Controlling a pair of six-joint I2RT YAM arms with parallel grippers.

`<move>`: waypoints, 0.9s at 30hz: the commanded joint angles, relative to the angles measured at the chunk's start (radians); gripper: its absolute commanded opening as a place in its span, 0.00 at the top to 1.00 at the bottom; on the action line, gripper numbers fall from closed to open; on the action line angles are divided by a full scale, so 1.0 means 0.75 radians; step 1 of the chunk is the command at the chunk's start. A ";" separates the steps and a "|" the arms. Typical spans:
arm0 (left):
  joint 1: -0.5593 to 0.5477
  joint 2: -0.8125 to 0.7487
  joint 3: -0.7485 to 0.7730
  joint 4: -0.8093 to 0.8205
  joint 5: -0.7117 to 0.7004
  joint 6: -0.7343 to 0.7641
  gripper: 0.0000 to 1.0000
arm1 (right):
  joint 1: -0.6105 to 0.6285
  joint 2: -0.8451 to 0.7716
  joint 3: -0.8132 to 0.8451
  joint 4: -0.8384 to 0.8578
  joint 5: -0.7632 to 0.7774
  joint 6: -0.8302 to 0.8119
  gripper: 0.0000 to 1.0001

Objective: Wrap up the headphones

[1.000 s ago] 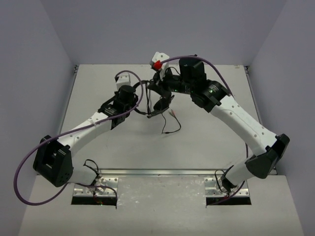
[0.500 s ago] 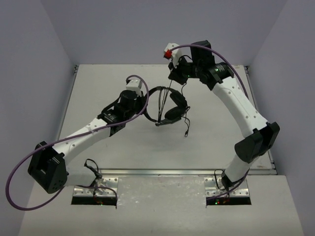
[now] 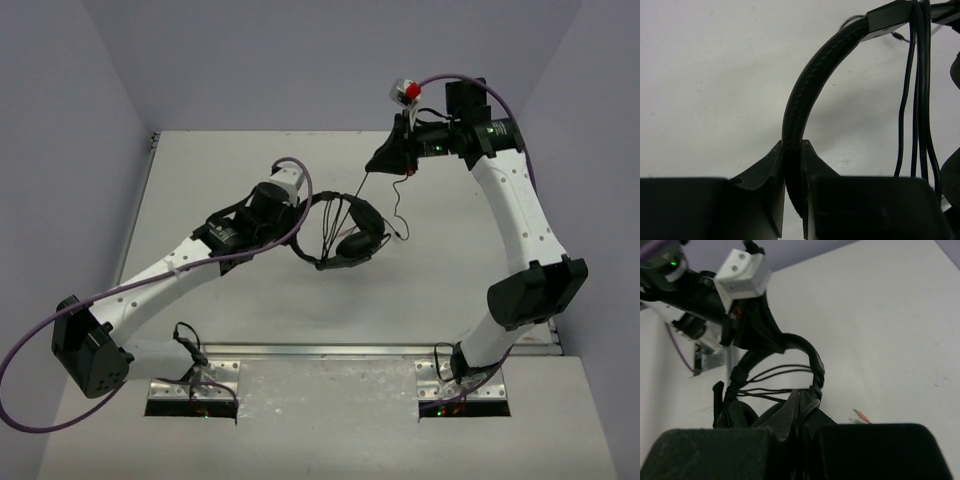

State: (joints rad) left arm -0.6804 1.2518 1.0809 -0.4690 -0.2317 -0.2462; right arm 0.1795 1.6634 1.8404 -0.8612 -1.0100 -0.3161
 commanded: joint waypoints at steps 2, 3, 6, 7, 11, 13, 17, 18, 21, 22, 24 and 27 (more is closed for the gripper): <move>-0.054 -0.043 -0.020 -0.211 0.251 0.201 1.00 | -0.065 0.054 0.123 0.209 -0.426 0.078 0.99; -0.054 -0.039 -0.014 -0.207 0.306 0.210 0.99 | -0.065 0.075 0.162 0.201 -0.491 0.098 0.99; -0.068 -0.043 -0.022 -0.191 0.431 0.224 1.00 | -0.063 0.108 0.180 0.181 -0.486 0.121 0.99; -0.081 -0.047 -0.028 -0.187 0.448 0.226 1.00 | -0.063 0.108 0.176 0.177 -0.466 0.125 0.99; -0.093 -0.037 -0.032 -0.166 0.613 0.226 1.00 | -0.061 0.057 0.097 0.222 -0.361 0.184 0.99; -0.095 -0.041 -0.038 -0.152 0.742 0.226 1.00 | -0.059 0.032 0.052 0.297 -0.286 0.280 0.99; -0.097 -0.078 -0.077 -0.107 0.886 0.224 1.00 | -0.055 0.034 0.054 0.157 -0.283 0.197 0.99; -0.107 -0.076 -0.083 -0.105 0.918 0.224 1.00 | -0.053 0.040 0.058 0.124 -0.292 0.138 0.99; -0.156 -0.051 -0.093 -0.115 0.910 0.220 0.99 | -0.053 0.054 0.088 0.005 -0.373 0.060 0.99; -0.167 -0.035 -0.095 -0.117 0.906 0.218 1.00 | -0.053 0.052 0.084 -0.001 -0.402 0.057 0.99; -0.195 -0.023 -0.097 -0.121 0.914 0.218 1.00 | -0.051 0.050 0.082 -0.020 -0.429 0.041 0.99; -0.218 -0.018 -0.087 -0.131 0.898 0.216 1.00 | -0.051 0.054 0.080 -0.069 -0.482 -0.006 0.99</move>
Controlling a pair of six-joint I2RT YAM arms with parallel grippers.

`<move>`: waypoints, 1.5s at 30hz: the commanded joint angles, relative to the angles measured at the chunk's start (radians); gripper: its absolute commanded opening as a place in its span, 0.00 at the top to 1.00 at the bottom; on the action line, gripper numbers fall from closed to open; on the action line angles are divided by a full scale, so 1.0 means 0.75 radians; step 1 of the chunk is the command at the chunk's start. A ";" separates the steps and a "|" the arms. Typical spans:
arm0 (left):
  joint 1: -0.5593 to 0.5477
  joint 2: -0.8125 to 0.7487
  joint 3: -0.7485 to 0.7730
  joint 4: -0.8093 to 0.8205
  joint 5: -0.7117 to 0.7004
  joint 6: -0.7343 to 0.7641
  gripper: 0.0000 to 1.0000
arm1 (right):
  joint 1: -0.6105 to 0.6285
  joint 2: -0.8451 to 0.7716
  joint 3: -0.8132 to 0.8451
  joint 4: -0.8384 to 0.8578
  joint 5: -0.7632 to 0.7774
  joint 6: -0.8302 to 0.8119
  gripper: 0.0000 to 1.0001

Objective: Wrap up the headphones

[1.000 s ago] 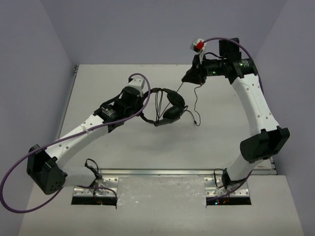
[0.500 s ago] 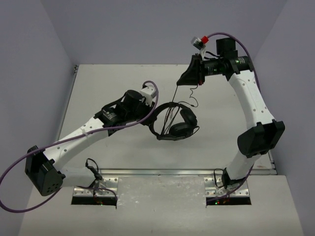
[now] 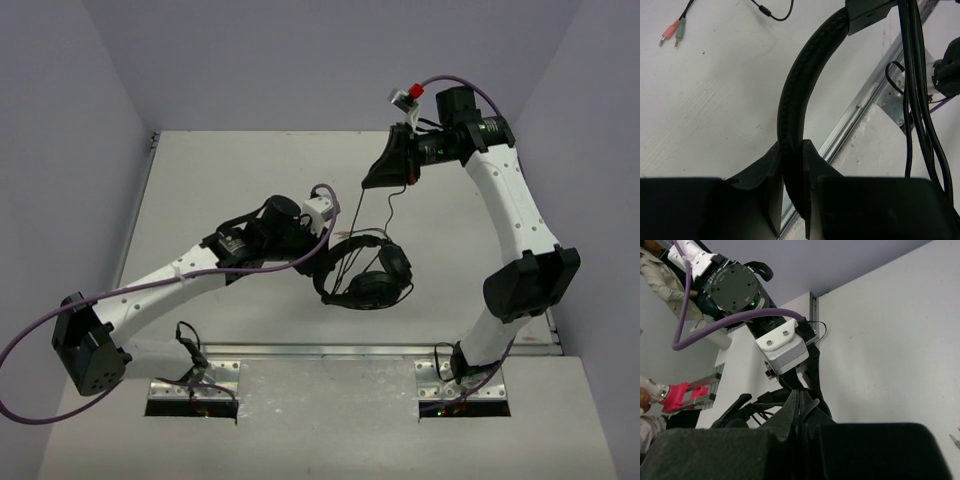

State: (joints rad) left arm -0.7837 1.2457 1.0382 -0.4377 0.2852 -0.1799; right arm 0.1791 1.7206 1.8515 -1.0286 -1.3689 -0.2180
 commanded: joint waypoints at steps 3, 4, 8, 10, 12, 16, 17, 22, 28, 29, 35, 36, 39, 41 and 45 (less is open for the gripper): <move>-0.086 -0.067 -0.030 -0.165 0.180 0.127 1.00 | -0.053 -0.022 0.021 0.165 0.056 -0.135 0.99; -0.086 -0.118 -0.034 -0.157 0.164 0.127 1.00 | -0.051 -0.026 -0.002 0.187 0.076 -0.117 0.99; -0.084 -0.262 -0.051 -0.112 -0.030 0.119 1.00 | -0.055 -0.034 -0.094 0.247 0.058 -0.077 0.99; -0.084 -0.337 -0.055 -0.095 -0.114 0.119 1.00 | -0.055 -0.026 -0.090 0.243 -0.013 -0.067 0.99; -0.084 -0.386 -0.049 -0.095 -0.245 0.119 1.00 | -0.055 0.001 -0.066 0.181 -0.068 -0.090 0.99; -0.084 -0.452 -0.075 -0.079 -0.207 0.160 1.00 | -0.055 0.042 -0.008 0.079 -0.150 -0.157 0.99; -0.084 -0.462 -0.087 -0.069 -0.184 0.168 1.00 | -0.057 0.050 -0.004 0.067 -0.175 -0.171 0.98; -0.082 -0.513 -0.122 -0.046 -0.010 0.209 1.00 | -0.057 0.054 -0.004 0.075 -0.328 -0.192 0.93; -0.082 -0.599 -0.049 -0.054 -0.103 0.132 1.00 | -0.055 -0.050 -0.243 0.496 -0.025 0.056 0.99; -0.080 -0.618 -0.032 -0.054 -0.141 0.117 1.00 | -0.055 -0.071 -0.298 0.567 0.088 0.084 0.99; -0.082 -0.514 0.203 -0.332 -0.507 0.054 1.00 | -0.053 -0.257 -0.728 1.285 0.604 0.476 0.99; -0.082 -0.483 0.223 -0.410 -0.552 0.033 1.00 | -0.053 -0.279 -0.809 1.429 0.679 0.521 0.99; -0.082 -0.366 0.272 -0.524 -0.654 0.015 1.00 | -0.051 -0.327 -0.837 1.498 0.979 0.616 0.99; -0.082 -0.311 0.256 -0.551 -0.652 0.021 1.00 | -0.051 -0.333 -0.818 1.482 1.145 0.669 0.99; -0.084 -0.297 0.170 -0.535 -0.530 0.054 1.00 | -0.057 -0.314 -0.728 1.388 1.389 0.620 0.99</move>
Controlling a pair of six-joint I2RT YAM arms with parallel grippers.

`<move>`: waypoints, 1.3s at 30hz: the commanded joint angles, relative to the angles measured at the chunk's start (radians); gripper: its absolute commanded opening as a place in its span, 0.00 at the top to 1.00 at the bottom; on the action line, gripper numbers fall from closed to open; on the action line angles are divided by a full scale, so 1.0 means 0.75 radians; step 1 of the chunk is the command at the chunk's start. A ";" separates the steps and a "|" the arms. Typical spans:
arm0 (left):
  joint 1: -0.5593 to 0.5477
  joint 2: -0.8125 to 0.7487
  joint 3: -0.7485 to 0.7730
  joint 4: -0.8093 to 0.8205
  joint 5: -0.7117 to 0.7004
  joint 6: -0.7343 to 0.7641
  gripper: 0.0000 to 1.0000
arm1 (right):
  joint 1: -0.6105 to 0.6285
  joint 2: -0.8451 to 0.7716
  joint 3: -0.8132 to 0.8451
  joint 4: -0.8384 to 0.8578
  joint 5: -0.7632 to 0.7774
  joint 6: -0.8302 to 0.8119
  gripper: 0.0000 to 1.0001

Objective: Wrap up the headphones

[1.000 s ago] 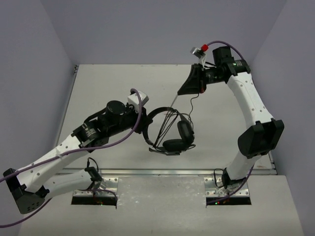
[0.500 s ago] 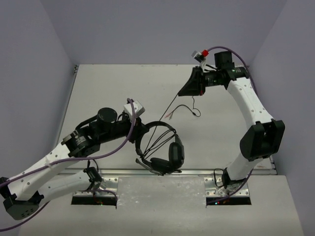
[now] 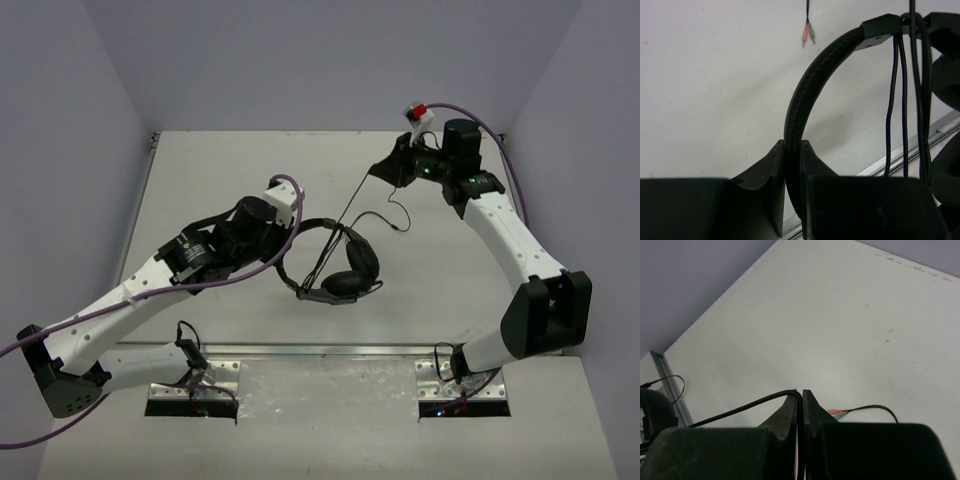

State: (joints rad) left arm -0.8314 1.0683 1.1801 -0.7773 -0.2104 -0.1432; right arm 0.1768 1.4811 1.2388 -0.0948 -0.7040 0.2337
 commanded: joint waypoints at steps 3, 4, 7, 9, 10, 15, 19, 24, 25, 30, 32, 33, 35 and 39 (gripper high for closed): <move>-0.020 -0.077 -0.044 -0.062 0.188 0.013 1.00 | -0.058 -0.017 0.052 0.188 0.599 0.020 0.99; -0.020 -0.073 -0.040 -0.066 0.160 0.005 1.00 | -0.058 -0.026 0.034 0.204 0.609 0.022 0.99; -0.020 -0.077 -0.019 -0.066 0.129 0.003 1.00 | -0.060 -0.066 -0.052 0.282 0.621 0.028 0.99; -0.020 -0.097 0.005 -0.058 0.131 -0.005 0.99 | -0.064 -0.071 -0.095 0.310 0.624 0.044 0.99; -0.020 -0.113 0.016 -0.054 0.125 -0.009 1.00 | -0.062 -0.067 -0.103 0.315 0.563 0.046 0.99; -0.020 -0.207 0.054 0.126 0.236 -0.046 1.00 | -0.046 -0.036 -0.179 0.445 0.121 0.097 0.99; -0.020 -0.256 0.116 0.294 0.044 -0.177 1.00 | 0.071 -0.044 -0.261 0.531 -0.008 0.077 0.99; -0.020 -0.206 0.269 0.443 -0.085 -0.288 1.00 | 0.208 0.015 -0.414 0.993 -0.202 0.291 0.79; -0.020 -0.173 0.298 0.451 -0.094 -0.300 1.00 | 0.232 0.070 -0.427 1.077 -0.211 0.336 0.75; -0.020 -0.104 0.447 0.503 -0.169 -0.371 1.00 | 0.327 0.307 -0.331 1.398 -0.182 0.525 0.74; -0.020 -0.050 0.581 0.425 -0.212 -0.396 1.00 | 0.377 0.460 -0.233 1.502 -0.184 0.590 0.74; -0.020 -0.020 0.637 0.388 -0.287 -0.402 1.00 | 0.396 0.510 -0.204 1.549 -0.192 0.678 0.74; -0.020 0.087 0.808 0.258 -0.398 -0.427 1.00 | 0.449 0.594 -0.155 1.646 -0.176 0.750 0.74; -0.018 0.317 1.103 0.061 -0.816 -0.431 1.00 | 0.547 0.680 -0.212 1.722 -0.115 0.750 0.87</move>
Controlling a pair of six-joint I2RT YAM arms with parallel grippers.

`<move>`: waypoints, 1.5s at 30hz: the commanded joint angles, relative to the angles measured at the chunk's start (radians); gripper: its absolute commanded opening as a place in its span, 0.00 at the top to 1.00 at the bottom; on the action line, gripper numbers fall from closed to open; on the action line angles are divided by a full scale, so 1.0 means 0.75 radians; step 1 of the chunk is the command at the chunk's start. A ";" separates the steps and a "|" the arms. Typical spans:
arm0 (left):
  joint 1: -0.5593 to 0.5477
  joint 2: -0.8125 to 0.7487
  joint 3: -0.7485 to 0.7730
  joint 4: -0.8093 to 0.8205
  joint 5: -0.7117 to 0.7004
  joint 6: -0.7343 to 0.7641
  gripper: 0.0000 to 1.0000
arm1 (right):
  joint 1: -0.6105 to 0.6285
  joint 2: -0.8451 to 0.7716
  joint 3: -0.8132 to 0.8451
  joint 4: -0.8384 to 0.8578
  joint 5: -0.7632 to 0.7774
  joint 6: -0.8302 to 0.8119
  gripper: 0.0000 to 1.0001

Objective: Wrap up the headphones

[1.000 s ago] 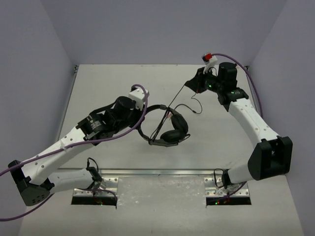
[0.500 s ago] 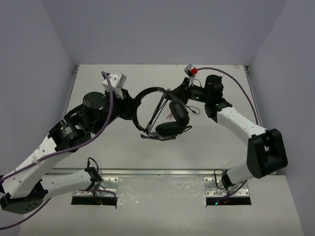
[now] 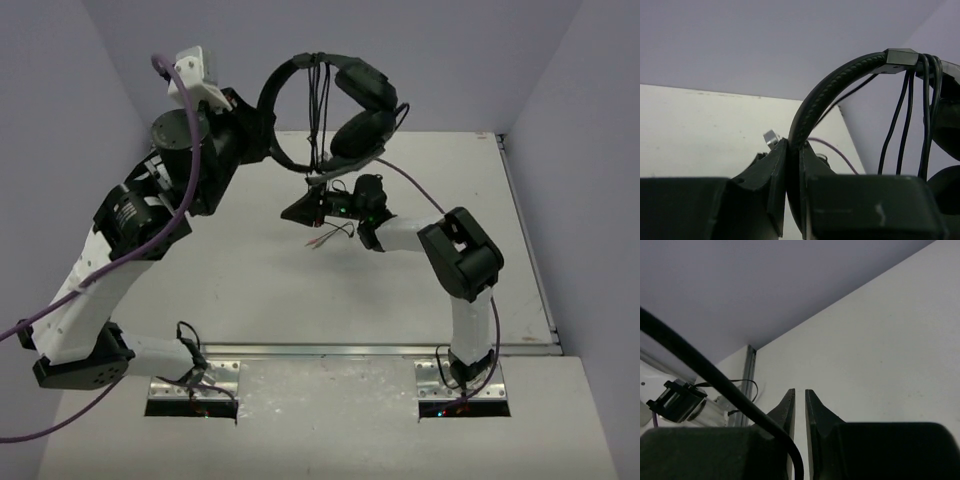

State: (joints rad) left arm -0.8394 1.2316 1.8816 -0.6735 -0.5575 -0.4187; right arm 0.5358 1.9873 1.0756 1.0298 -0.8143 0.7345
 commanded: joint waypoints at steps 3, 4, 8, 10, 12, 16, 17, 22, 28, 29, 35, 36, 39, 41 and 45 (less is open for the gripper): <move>0.084 0.255 0.309 -0.090 -0.349 0.008 1.00 | 0.153 0.009 -0.102 0.316 0.063 0.086 0.93; 0.246 0.298 0.415 -0.159 -0.158 -0.043 1.00 | 0.187 0.005 -0.171 0.387 0.081 0.109 0.94; 0.442 0.485 0.538 -0.215 -0.087 -0.080 1.00 | 0.263 -0.060 -0.392 0.533 0.132 0.125 0.99; 0.503 0.534 0.526 -0.192 -0.105 -0.086 1.00 | 0.308 -0.121 -0.511 0.505 0.200 0.078 0.99; 0.544 0.563 0.469 -0.166 -0.134 -0.090 1.00 | 0.333 -0.240 -0.565 0.333 0.289 -0.032 0.99; 0.618 0.581 0.308 -0.086 -0.258 -0.101 1.00 | 0.408 -0.434 -0.628 0.102 0.361 -0.147 0.99; 0.620 0.581 0.279 -0.066 -0.334 -0.096 1.00 | 0.425 -0.524 -0.622 -0.042 0.388 -0.228 0.99; 0.641 0.597 0.120 0.018 -0.580 -0.051 1.00 | 0.547 -0.766 -0.488 -0.564 0.547 -0.500 0.99; 0.694 0.606 -0.156 0.166 -0.568 -0.010 1.00 | 0.591 -0.960 -0.207 -1.053 0.666 -0.737 0.99; 0.698 0.606 -0.193 0.194 -0.551 0.000 1.00 | 0.591 -0.968 -0.164 -1.109 0.719 -0.770 0.99; 0.751 0.581 -0.422 0.311 -0.378 -0.033 1.00 | 0.591 -0.924 0.175 -1.524 0.852 -1.028 0.99; 0.751 0.585 -0.443 0.331 -0.373 -0.029 1.00 | 0.591 -0.915 0.228 -1.557 0.879 -1.051 0.99; 0.745 0.610 -0.453 0.374 -0.292 0.091 1.00 | 0.589 -0.903 0.322 -1.637 0.928 -1.145 0.99; 0.747 0.608 -0.490 0.421 -0.135 0.171 1.00 | 0.586 -0.901 0.376 -1.706 0.965 -1.253 0.99; 0.747 0.551 -0.822 0.810 0.278 0.429 0.99 | 0.521 -0.860 0.549 -1.886 1.073 -1.458 0.99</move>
State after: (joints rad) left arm -0.2890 1.6840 1.3846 -0.3290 -0.5861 -0.2401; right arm 0.9565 1.3388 1.3563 -0.2874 -0.0910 -0.1875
